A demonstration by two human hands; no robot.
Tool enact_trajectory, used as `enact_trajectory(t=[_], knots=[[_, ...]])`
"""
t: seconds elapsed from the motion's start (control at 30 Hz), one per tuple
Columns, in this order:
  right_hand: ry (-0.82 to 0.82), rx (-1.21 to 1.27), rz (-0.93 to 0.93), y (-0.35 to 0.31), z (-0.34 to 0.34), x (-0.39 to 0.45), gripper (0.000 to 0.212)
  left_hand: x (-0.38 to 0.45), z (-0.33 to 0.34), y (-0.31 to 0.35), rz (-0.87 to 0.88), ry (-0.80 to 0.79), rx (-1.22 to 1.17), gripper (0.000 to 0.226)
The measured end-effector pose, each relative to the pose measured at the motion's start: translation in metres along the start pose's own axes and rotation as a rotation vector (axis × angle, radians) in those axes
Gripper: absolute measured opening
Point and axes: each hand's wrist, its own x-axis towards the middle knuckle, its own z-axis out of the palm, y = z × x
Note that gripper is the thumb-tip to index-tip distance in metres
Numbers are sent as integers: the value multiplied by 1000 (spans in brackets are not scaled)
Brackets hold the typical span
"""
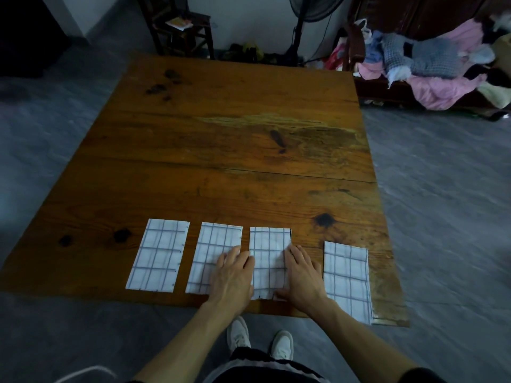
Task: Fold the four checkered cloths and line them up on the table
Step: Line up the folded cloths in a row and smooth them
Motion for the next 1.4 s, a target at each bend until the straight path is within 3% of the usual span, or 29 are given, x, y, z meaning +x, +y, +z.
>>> enact_trajectory(t=[0.47,0.63,1.13,1.4], knots=[[7,5,33,7,-4,-3,110,7,-2,-2,29,-33,29,73],[150,-11,-17,-3,0,-5,85,10,-10,4,34,-12,22,72],[25,-55,-9,3,3,-5,91,12,-3,-5,76,-43,29,73],[168,46,92,56,-22,-31,73,21,-20,33,29,-6,-63,66]])
